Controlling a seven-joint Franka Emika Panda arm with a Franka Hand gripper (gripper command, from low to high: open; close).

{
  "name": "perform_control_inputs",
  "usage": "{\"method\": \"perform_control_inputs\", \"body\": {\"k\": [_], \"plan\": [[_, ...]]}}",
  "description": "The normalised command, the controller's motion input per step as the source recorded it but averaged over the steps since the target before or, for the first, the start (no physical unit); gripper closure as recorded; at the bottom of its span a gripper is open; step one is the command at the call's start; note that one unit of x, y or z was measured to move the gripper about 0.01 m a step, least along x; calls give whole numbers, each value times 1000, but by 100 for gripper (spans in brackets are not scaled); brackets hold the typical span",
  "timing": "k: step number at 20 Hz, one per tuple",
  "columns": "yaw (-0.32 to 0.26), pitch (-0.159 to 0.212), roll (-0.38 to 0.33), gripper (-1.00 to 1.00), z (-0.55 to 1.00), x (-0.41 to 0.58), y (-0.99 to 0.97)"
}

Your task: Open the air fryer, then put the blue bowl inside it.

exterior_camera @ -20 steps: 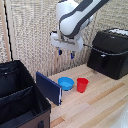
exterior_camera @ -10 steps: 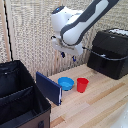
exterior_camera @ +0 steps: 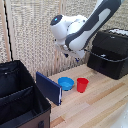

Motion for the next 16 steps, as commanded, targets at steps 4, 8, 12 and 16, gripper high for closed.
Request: {"method": "perform_control_inputs", "body": {"k": [4, 8, 12, 16], "plan": [[56, -88, -132, -100, -228, -30, -549], [76, -93, -119, -100, -219, -2, -576], [119, -91, -123, -100, -179, 0, -629], [119, -77, -109, -100, -226, -20, -646]]}}
